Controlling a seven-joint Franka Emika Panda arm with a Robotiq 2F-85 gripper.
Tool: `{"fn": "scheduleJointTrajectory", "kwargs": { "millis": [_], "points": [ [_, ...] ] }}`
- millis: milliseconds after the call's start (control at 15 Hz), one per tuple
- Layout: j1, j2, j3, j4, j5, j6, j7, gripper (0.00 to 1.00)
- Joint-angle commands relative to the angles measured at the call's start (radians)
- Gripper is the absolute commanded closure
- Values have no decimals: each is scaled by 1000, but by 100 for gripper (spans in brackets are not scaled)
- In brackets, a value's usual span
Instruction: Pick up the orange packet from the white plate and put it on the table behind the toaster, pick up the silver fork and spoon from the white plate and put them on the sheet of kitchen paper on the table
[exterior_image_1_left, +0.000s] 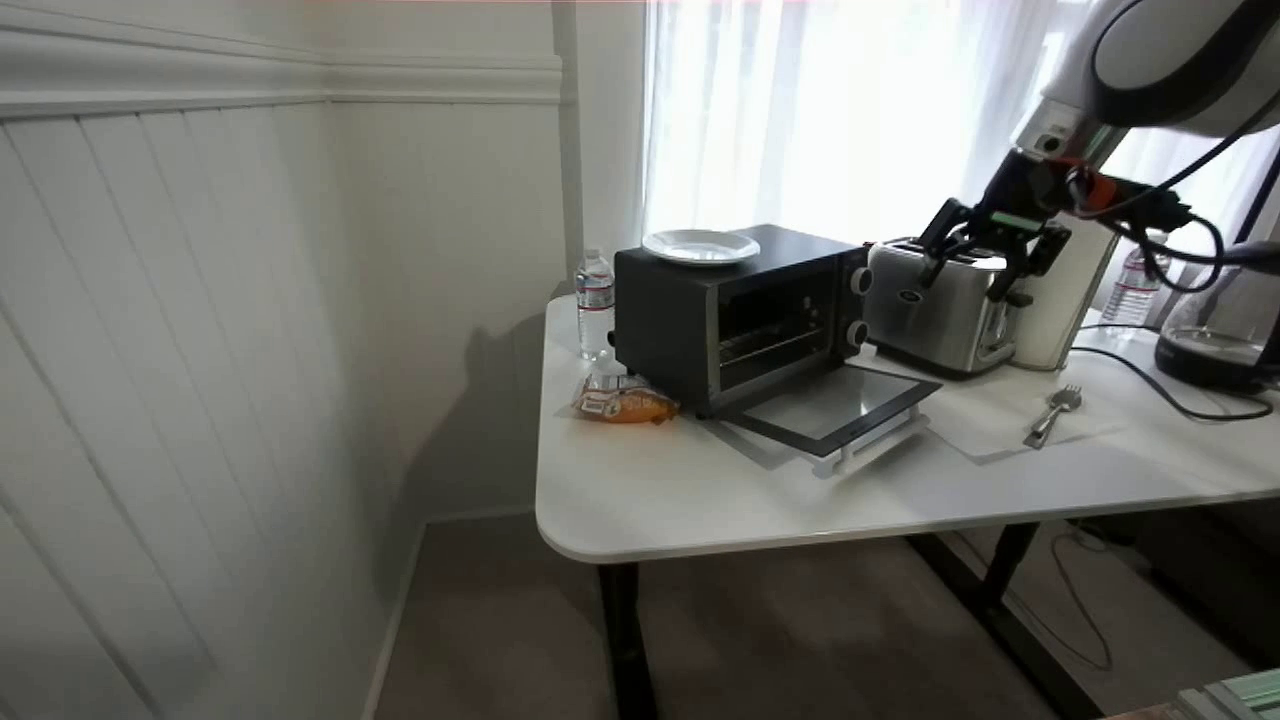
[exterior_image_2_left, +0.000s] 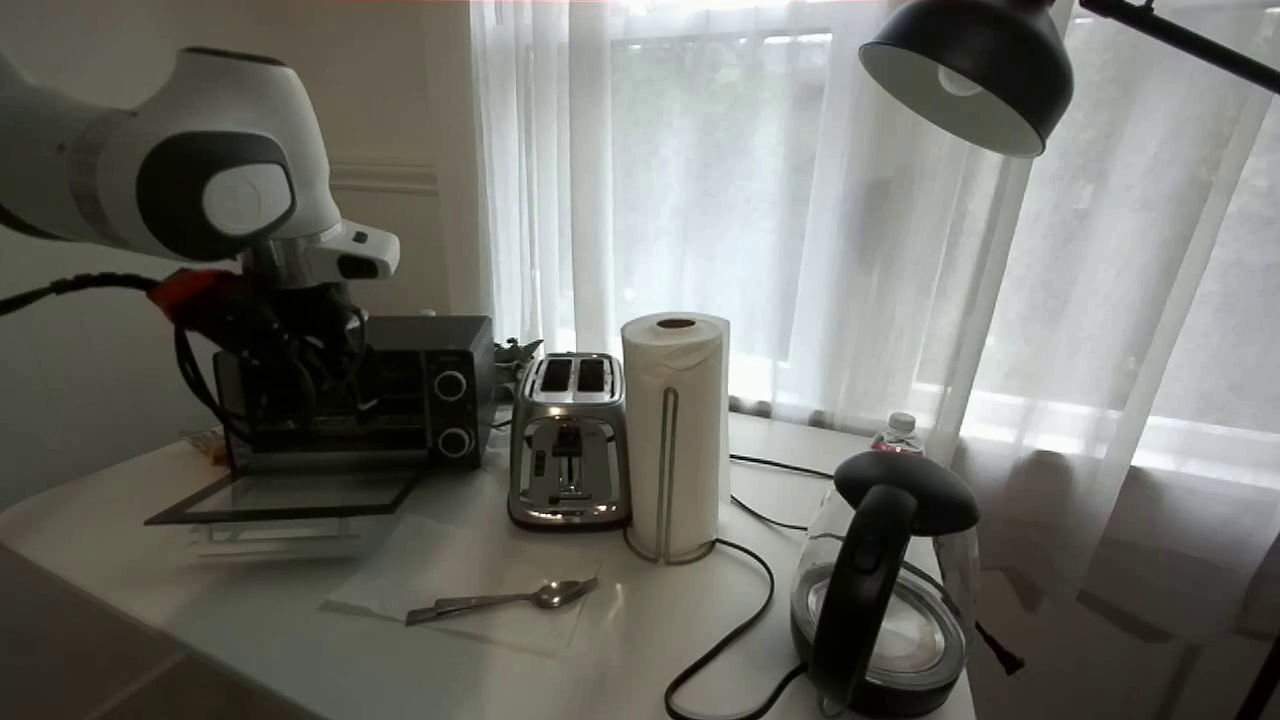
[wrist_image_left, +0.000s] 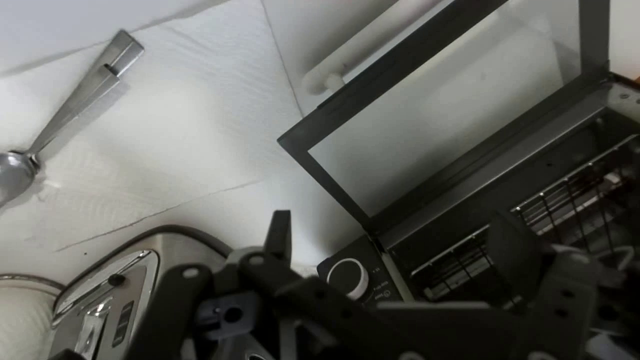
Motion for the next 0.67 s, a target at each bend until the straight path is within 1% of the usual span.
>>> {"fn": "scheduleJointTrajectory", "kwargs": {
  "millis": [0,67,200,333,400,600],
  "points": [
    [97,-185,-91,-87,31,-91,-99,0],
    [113,-219,-108,-101,26,-106,-116,0],
    [151,-284,-146,-128,20,-157,-191,0],
    [206,-328,-208,-146,51,-226,-303,0],
    [160,-242,-162,-95,-2,-175,-201,0],
    [167,-258,-172,-102,0,-185,-212,0]
  ]
}}
